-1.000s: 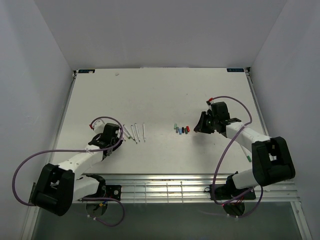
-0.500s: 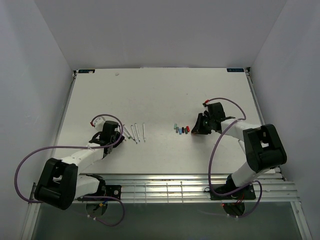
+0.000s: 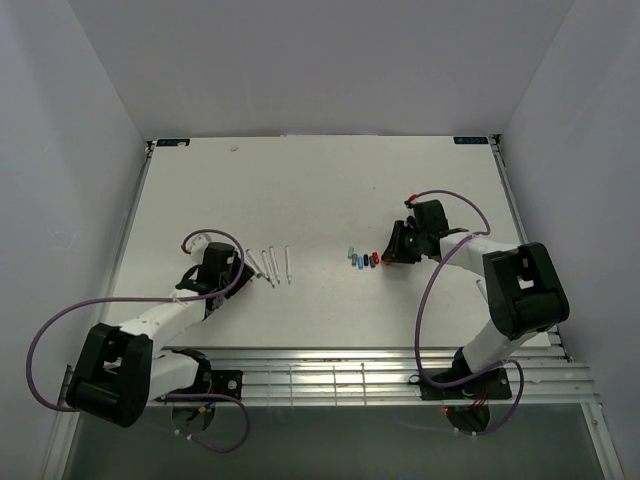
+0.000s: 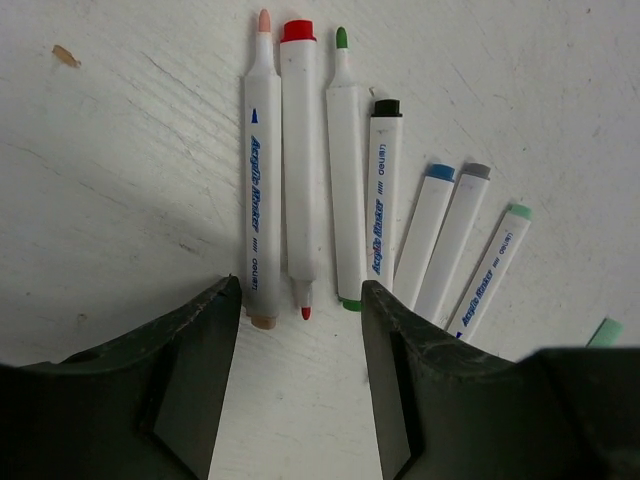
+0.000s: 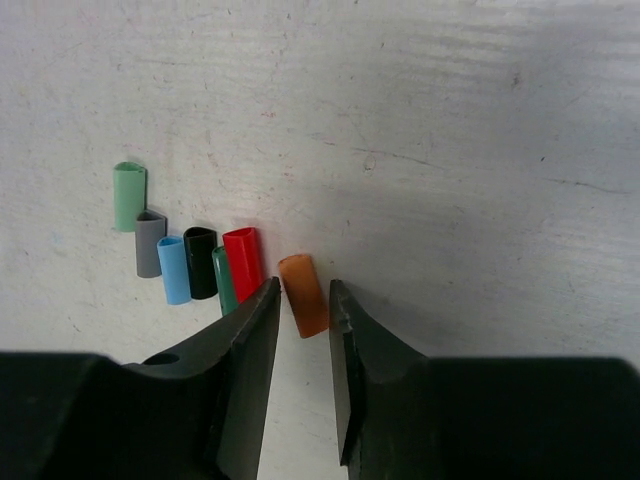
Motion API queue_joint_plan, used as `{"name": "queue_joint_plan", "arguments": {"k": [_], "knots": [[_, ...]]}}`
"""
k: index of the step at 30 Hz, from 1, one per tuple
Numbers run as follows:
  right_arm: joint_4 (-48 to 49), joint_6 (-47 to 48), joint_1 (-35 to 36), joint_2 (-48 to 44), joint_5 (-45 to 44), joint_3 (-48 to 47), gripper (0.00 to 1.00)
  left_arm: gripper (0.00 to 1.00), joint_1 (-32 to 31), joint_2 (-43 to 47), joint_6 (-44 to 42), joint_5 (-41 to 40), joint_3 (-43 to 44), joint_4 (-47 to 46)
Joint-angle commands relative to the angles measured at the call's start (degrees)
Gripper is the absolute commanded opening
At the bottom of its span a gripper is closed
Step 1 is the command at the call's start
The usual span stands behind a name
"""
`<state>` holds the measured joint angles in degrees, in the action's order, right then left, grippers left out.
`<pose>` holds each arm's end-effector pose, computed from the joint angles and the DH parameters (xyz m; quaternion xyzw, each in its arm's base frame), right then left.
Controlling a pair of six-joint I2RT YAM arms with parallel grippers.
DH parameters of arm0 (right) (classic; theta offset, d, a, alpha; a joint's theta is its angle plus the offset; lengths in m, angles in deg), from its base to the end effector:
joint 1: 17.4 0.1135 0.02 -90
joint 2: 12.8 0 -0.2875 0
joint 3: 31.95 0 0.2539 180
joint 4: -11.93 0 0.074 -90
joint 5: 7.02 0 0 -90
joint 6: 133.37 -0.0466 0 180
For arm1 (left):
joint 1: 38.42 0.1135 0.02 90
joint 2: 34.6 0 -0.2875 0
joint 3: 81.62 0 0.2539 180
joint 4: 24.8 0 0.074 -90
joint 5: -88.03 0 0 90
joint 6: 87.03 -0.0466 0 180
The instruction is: Open the pen caps
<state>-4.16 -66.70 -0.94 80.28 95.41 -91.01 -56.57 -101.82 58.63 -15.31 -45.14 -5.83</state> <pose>0.3065 0.1010 0.1668 0.0191 0.9350 0.2111 0.2842 0.1973 -0.0534 0.1578 -0.3377 0.8701 -0.1182 0.3390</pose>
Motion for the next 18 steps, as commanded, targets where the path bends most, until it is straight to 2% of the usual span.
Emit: {"name": "queue_joint_plan", "arguments": {"k": [1, 5, 10, 13, 16, 17, 18], "knots": [[0.2, 1.4, -0.3, -0.1, -1.6, -2.6, 0.34, 0.63, 0.1, 2.3, 0.3, 3.1, -2.1, 4.9], [-1.8, 1.6, -0.3, -1.3, -3.2, -4.1, 0.39, 0.67, 0.1, 5.3, 0.4, 4.1, -2.4, 5.9], [-6.8, 1.8, -0.3, -6.6, -8.9, -6.1, 0.40, 0.70, 0.1, 9.9, 0.2, 5.8, -1.8, 8.7], [-12.4, 3.2, -0.3, -11.3, -16.9, -8.3, 0.41, 0.71, 0.1, 12.2, -0.3, 7.2, -1.4, 9.6], [-18.2, 3.3, -0.3, -15.3, -29.5, -12.0, 0.44, 0.72, 0.1, 14.7, -0.4, 8.5, -1.1, 9.9], [-18.8, 2.4, -0.4, -17.2, -35.8, -12.4, 0.56, 0.72, 0.1, 15.6, -0.4, 9.3, -1.1, 9.9], [-19.6, 0.8, -0.6, -18.3, -38.0, -12.3, 0.71, 0.72, 0.1, 16.1, -0.3, 9.6, -1.2, 9.9]]}}
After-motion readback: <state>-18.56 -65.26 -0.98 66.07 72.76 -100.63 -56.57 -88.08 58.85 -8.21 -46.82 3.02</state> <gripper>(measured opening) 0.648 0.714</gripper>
